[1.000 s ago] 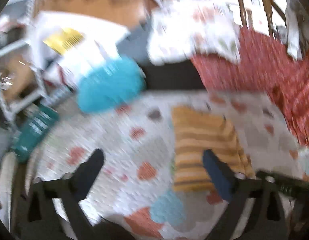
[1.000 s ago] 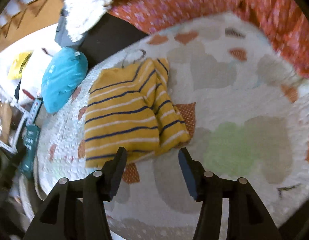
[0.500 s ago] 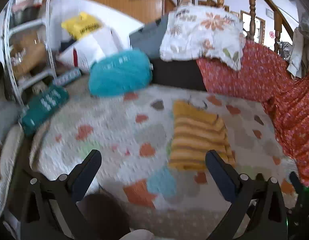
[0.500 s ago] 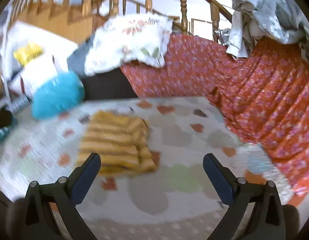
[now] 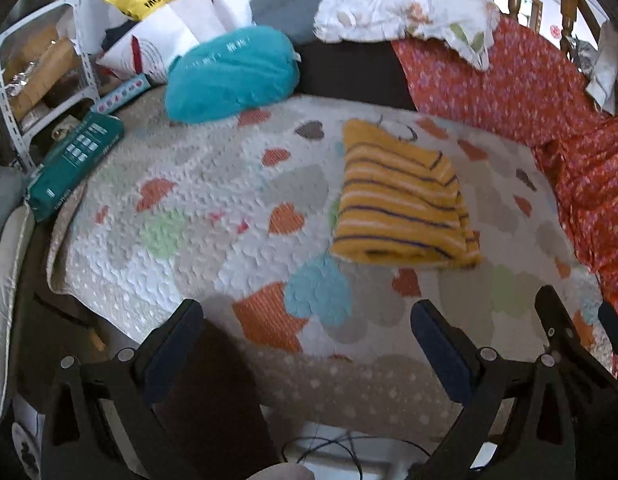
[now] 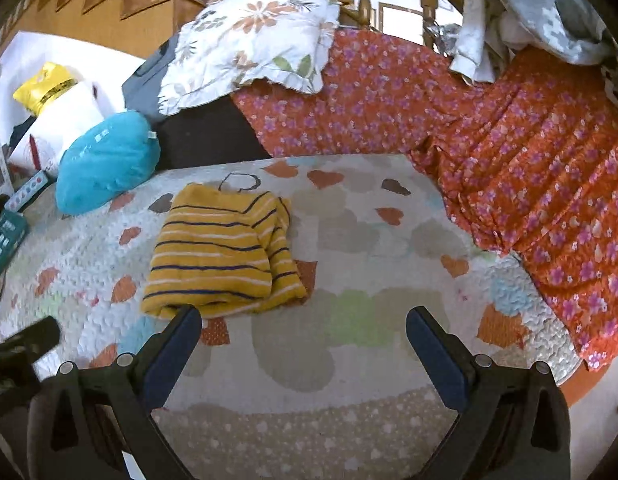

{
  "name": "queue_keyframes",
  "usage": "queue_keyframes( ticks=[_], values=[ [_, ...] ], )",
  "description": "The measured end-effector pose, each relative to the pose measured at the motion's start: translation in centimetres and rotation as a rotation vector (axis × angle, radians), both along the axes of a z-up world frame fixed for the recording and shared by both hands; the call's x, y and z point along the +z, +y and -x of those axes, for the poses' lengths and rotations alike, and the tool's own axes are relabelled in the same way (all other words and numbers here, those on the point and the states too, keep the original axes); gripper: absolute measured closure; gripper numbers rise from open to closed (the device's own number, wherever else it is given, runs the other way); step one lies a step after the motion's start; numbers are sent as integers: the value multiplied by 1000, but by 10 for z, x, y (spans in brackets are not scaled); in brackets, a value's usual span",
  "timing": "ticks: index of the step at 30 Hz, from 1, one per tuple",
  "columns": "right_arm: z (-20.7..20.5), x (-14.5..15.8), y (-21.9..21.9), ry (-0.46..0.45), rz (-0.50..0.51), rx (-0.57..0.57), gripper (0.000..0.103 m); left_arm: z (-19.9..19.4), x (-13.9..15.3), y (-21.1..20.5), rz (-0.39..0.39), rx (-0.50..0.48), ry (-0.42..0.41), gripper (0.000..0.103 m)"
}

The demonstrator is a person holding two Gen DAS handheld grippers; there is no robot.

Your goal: Fold small clothes

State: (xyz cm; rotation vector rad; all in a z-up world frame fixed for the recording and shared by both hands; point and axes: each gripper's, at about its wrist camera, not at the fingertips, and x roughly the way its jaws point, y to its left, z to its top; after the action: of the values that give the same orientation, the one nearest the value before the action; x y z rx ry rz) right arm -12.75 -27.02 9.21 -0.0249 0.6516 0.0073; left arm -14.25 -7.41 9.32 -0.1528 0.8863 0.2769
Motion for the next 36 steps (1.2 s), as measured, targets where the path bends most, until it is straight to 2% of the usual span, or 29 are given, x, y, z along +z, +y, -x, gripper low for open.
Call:
queue_keyframes(
  ticks=[3,6,11,23,36],
  values=[
    [4,-1,8,-9,38,16,0,-1,-6,2,13,-3,21,0],
    [0,-4,8,13,33,23,0,-1,-7,7,22,7,27,0],
    [-3,-10,5,33,57,-19,0,0,-7,16,31,39,31,0],
    [-9,-16,-6,62,82,-80,0,-3,-14,14,14,41,62,0],
    [-11,-22,-5,85,109,-58,0,-6,-27,18,26,24,109,0]
  ],
)
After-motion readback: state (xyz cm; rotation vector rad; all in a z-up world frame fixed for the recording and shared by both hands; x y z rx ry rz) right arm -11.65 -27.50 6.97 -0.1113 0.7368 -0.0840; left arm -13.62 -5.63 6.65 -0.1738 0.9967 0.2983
